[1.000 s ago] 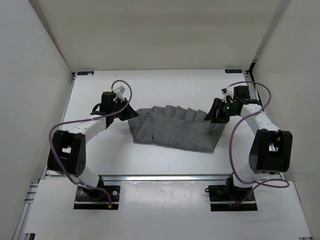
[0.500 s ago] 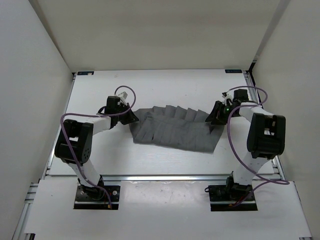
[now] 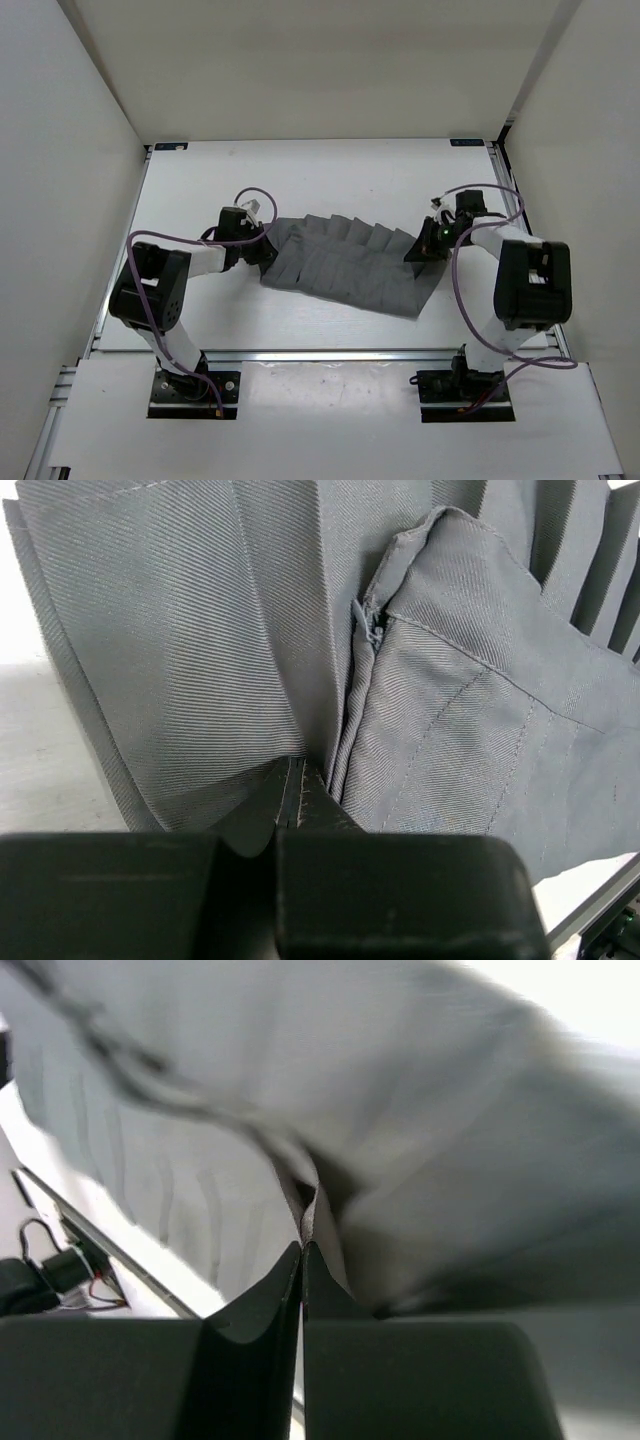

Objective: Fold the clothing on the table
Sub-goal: Fold the skirt

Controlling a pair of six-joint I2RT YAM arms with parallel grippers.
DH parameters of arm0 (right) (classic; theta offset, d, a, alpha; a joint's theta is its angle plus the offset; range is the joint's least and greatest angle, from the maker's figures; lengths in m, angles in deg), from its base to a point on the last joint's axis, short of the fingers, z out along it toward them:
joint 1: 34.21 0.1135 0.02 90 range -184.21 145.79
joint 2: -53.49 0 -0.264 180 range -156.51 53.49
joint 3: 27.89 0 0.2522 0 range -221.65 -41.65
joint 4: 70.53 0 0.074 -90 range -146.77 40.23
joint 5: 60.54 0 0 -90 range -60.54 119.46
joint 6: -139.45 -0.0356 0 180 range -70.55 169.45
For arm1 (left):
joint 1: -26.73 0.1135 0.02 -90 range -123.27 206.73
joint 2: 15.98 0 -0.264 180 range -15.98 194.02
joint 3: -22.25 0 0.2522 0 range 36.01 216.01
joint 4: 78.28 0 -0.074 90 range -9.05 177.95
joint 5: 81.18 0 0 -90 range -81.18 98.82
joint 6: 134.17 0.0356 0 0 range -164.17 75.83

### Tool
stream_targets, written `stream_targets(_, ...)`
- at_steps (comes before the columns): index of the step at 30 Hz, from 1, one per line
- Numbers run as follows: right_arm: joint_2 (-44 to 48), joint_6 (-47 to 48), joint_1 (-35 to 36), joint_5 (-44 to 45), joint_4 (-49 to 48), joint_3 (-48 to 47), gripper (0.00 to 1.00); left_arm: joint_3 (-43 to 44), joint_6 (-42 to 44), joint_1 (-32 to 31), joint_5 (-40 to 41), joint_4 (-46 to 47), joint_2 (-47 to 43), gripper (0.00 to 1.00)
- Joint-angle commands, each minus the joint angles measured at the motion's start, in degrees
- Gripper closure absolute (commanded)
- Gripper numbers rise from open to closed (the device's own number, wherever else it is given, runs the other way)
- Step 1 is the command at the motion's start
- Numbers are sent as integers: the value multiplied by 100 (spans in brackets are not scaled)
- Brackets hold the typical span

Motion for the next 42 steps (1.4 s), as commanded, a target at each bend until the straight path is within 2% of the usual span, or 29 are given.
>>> stream_targets(1, 1078, 22, 541, 76, 423, -507, 100, -124, 25, -75, 88, 92, -281, 100)
stream_targets(4, 1449, 13, 885, 585, 793, -1026, 100, -211, 43, -22, 96, 57, -308, 100)
stream_targets(9, 1248, -5, 500, 875, 566, -1598, 100, -247, 183, 74, 106, -40, -439, 100)
stream_targets(12, 608, -48, 175, 981, 32, -1748, 100, -351, 271, 135, 158, -136, -501, 100)
stream_targets(16, -640, -277, 156, 1411, -419, -2229, 99, -413, 367, 188, 88, -215, -580, 100)
stream_targets(17, -1025, -373, 156, 1499, -393, -2458, 89, -422, 385, 215, 114, -242, -598, 100)
stream_targets(19, -1257, -478, 156, 1578, -559, -2609, 76, -405, 394, 250, 105, -285, -589, 100)
stream_targets(21, -943, -444, 191, 1772, -954, -2365, 63, -396, 412, 294, 70, -330, -624, 100)
stream_targets(22, -776, -409, 244, 1921, -1129, -2268, 60, -387, 403, 329, 1, -330, -642, 100)
stream_targets(23, -504, -296, 262, 2044, -1088, -2284, 51, -379, 368, 338, 17, -338, -685, 100)
stream_targets(24, -319, -164, 253, 2089, -991, -2424, 46, -413, 368, 338, -17, -347, -738, 100)
stream_targets(29, 17, 127, 156, 2371, 264, -2733, 42, -370, 218, 338, -272, -338, -905, 100)
stream_targets(37, 105, 66, -468, 1922, 398, -1276, 37, -528, 16, 443, -554, -321, -1231, 100)
stream_targets(42, -307, -13, -704, 1248, 152, -1019, 37, -554, -45, 443, -607, -286, -1196, 100)
